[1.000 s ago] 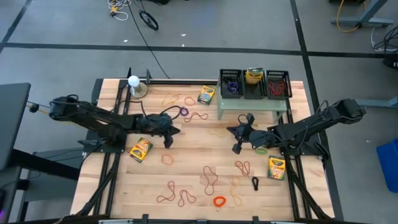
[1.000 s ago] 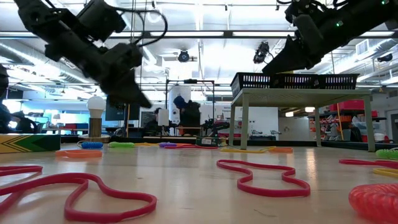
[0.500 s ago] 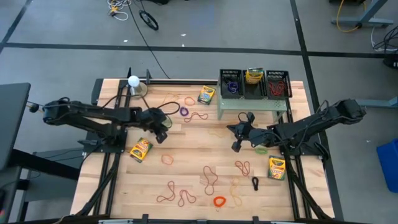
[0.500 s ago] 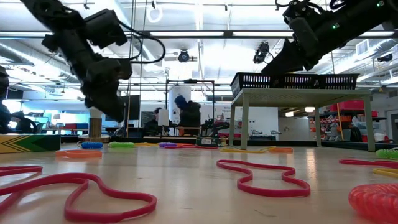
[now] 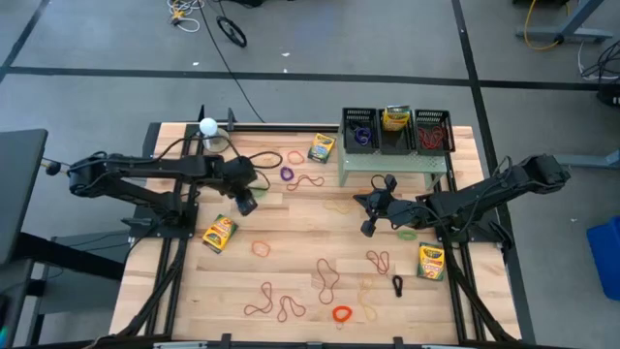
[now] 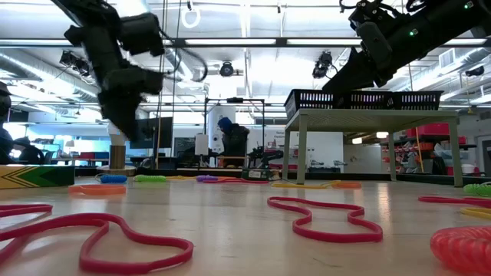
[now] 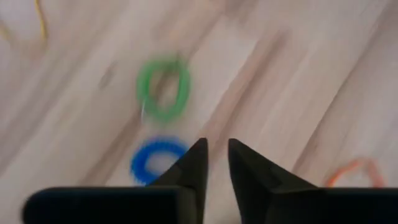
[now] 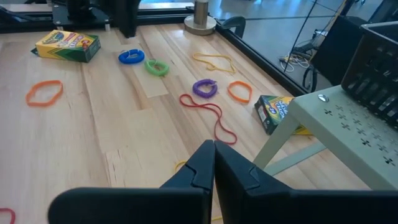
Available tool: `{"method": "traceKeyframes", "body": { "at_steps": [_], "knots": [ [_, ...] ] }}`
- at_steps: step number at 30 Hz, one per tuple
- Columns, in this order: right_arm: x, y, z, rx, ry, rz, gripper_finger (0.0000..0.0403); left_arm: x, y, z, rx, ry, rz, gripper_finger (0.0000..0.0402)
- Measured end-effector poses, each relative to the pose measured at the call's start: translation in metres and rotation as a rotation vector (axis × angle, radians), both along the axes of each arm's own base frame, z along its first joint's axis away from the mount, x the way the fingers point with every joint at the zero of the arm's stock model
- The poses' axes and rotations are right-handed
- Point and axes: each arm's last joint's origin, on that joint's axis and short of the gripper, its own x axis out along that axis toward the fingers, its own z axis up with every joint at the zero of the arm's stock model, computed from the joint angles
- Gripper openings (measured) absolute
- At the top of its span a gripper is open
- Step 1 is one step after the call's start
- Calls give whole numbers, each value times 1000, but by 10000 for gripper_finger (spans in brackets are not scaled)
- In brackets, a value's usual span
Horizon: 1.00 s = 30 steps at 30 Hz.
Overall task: Pick & Place Office Desk Supplies
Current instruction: Put the blue spring keychain into the left black basket on the shelf
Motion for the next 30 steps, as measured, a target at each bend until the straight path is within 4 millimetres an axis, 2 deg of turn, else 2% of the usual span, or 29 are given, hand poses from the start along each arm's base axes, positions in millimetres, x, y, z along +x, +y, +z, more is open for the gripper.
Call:
{"method": "traceKeyframes", "body": {
  "at_steps": [8,14,23,30],
  "knots": [
    [0,0,0,7,-8,-3,20,1,4,-30,-103,251,5,155],
    [0,0,0,17,-14,-8,20,0,26,-46,-145,320,48,174],
    [0,0,1,17,-14,-8,20,-8,46,-45,-163,295,76,170],
    [1,-2,1,17,-14,-18,20,5,54,-26,-107,240,-14,171]
  ]
}}
